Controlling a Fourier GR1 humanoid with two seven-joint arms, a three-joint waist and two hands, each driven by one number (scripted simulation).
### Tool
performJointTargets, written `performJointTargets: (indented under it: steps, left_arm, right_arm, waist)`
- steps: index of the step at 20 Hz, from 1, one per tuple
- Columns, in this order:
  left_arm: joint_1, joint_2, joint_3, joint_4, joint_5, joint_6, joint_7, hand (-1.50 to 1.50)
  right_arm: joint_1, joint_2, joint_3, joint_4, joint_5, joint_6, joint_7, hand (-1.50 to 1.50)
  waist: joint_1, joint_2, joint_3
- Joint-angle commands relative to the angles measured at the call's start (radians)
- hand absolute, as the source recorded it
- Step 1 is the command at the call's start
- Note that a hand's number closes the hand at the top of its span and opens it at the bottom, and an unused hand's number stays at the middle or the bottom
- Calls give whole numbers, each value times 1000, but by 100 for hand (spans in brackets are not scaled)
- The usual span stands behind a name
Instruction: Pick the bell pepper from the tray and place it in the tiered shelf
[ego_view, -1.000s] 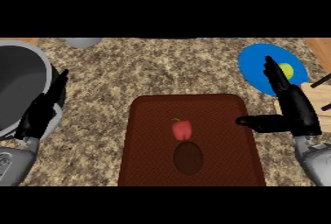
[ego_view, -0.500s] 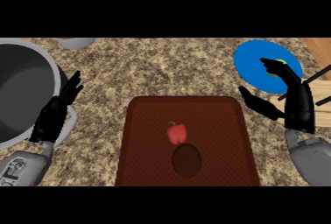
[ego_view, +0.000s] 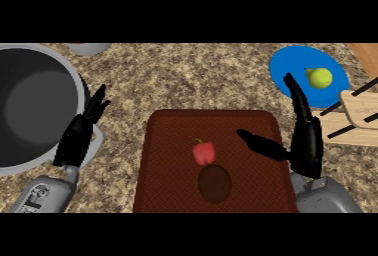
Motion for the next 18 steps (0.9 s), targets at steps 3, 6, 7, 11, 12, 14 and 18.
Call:
performJointTargets:
  steps: [3,6,7,11,12,14,18]
  left_arm:
    - [-18,-101,-24,15,28,3,4,0]
    - [33,-79,-16,-25,36,-25,-25,0]
    - [43,-79,-4,4,53,-38,-36,0]
    - [7,-94,-16,5,19,-24,-14,0]
    - [9,-102,-26,3,18,-29,-12,0]
    - [-8,-112,-17,16,8,-11,1,0]
    - [8,-65,19,-3,41,-69,-25,0]
  right_arm:
    - [-33,-65,125,-65,181,197,263,-150]
    - [-49,-31,183,-155,297,281,459,-150]
    - [-79,-37,191,-189,324,338,529,-150]
    - [-244,8,206,-167,384,576,754,-150]
    - [-255,50,258,-167,409,619,812,-150]
    - [-285,45,284,-165,395,751,882,-150]
    - [-370,134,353,-143,428,958,1088,-150]
  waist:
    - [-15,5,-16]
    - [-7,1,-15]
    - [-14,-1,-17]
    - [0,3,-17]
    - [1,2,-18]
    - [-2,4,-17]
    - [12,0,-17]
